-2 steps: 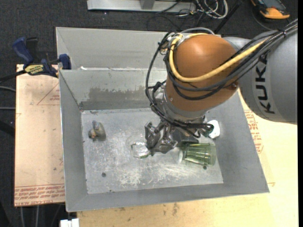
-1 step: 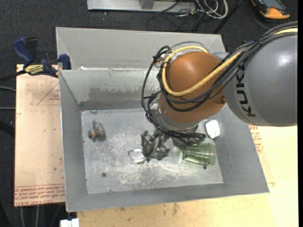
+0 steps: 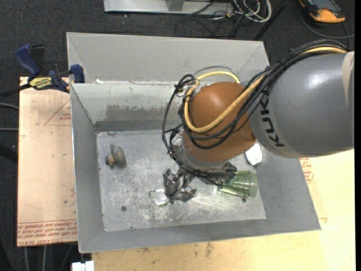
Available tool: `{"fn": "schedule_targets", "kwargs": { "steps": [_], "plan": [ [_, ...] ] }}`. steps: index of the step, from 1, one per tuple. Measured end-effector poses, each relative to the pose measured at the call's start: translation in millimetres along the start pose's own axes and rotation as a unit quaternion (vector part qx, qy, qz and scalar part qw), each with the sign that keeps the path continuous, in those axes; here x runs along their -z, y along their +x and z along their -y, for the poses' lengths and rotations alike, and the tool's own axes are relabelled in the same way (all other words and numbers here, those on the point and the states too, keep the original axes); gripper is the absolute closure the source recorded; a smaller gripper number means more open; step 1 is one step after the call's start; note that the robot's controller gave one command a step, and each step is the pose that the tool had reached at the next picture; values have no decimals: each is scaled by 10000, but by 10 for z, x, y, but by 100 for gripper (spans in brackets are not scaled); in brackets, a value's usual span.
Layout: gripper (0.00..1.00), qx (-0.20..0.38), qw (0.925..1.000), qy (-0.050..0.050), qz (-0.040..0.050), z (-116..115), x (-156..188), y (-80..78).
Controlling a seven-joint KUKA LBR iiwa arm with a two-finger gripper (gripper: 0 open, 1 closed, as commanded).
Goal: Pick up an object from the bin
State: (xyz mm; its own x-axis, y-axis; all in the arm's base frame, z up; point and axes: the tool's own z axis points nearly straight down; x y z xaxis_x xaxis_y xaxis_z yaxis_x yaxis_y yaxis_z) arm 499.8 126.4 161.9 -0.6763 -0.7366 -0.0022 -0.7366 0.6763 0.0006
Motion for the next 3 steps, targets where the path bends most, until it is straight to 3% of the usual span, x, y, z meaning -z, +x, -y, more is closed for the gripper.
{"fn": "schedule_targets", "kwargs": {
  "steps": [1, 2, 3],
  "plan": [
    [100, 947, 9955, 4, 4, -84, -172, -294],
    [100, 1035, 9946, -1, 10, -38, -301, -466],
    [100, 180, 9998, -13, 2, 168, -284, -228]
  ]
}}
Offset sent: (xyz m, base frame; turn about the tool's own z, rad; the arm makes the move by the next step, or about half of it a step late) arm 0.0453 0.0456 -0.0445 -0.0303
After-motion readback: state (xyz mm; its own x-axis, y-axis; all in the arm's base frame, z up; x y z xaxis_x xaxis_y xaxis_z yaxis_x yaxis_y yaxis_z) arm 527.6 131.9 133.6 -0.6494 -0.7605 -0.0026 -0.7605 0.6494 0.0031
